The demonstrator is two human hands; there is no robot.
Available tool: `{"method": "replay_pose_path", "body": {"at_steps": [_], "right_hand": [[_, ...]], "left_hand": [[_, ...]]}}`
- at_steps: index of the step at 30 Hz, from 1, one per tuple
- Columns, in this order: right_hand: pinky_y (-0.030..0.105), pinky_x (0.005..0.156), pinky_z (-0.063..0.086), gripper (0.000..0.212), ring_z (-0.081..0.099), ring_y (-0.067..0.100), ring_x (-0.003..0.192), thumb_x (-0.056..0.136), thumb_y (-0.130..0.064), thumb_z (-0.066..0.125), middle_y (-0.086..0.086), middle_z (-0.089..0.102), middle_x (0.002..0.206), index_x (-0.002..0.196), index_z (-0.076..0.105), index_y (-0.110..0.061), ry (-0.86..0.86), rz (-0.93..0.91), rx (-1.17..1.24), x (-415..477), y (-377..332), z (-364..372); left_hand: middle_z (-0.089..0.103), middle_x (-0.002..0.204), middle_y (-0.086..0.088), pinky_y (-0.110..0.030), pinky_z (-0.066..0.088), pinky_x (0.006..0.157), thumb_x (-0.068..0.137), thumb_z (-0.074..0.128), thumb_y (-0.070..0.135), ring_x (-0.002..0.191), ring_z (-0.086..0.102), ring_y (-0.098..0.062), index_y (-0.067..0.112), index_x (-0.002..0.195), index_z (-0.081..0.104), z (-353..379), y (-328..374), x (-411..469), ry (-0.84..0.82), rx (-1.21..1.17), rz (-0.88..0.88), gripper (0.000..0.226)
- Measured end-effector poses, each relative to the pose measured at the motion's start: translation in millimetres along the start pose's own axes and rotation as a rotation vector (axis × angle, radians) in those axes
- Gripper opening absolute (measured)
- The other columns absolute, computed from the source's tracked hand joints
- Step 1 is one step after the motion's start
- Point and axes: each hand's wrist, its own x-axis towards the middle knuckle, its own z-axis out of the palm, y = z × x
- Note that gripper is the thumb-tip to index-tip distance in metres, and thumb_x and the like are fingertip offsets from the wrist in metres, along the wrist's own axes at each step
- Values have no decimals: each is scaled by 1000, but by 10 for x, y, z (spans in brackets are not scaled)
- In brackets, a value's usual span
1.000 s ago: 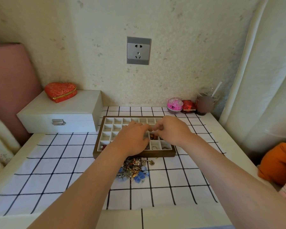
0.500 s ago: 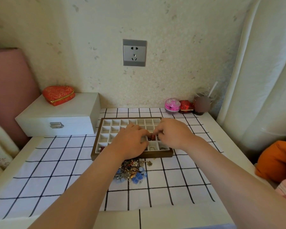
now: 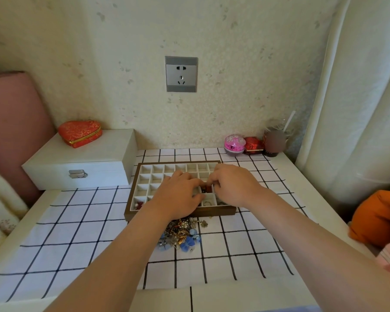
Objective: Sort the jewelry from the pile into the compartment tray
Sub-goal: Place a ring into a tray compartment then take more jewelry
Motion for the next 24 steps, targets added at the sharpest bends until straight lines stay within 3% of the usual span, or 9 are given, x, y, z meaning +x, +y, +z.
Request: {"method": "replay_pose_path", "body": {"at_steps": [4,8,11,14,18,24], "right_hand": [[28,73,37,31,60,20,103,95,-18,52,-6,58,118,113,72,-33,-28,28,26,-16,-9,-33],[30,71,39,27,59,17,95,96,-21,52,-6,57,109,110,71,-33,22,20,88,-85,-106,-116],[32,75,49,24,60,11,93,94,-22,56,-12,63,103,105,72,-35,35,-17,164,-199,-259,-225],[24,77,51,21,61,3,90,91,-22,62,-17,67,96,100,74,-36,-76,-53,210,-341,-441,-344],[22,77,51,20,63,2,90,88,-17,67,-16,70,97,96,75,-34,-223,-52,209,-484,-624,-341],[24,74,50,22,65,9,90,91,-20,67,-11,72,101,112,72,-27,-307,-40,159,-591,-741,-173]], "left_hand": [[53,135,3,-45,36,107,97,47,48,129,39,-19,35,138,50,-22,-11,-39,22,-55,16,43],[55,128,6,-38,41,102,96,53,41,124,44,-15,32,134,54,-145,-48,-182,98,-172,27,39],[55,108,14,-30,46,88,95,58,38,101,51,-6,31,123,61,-245,-59,-382,137,-260,32,29],[57,92,17,-22,46,73,93,61,33,82,53,0,33,108,65,-311,-29,-613,95,-330,43,15],[59,86,17,-16,42,69,89,67,29,81,53,3,34,95,68,-315,-2,-875,39,-320,70,8],[60,100,18,-24,45,79,87,69,39,95,48,0,35,107,72,-236,-34,-1053,38,-179,102,21]]}}
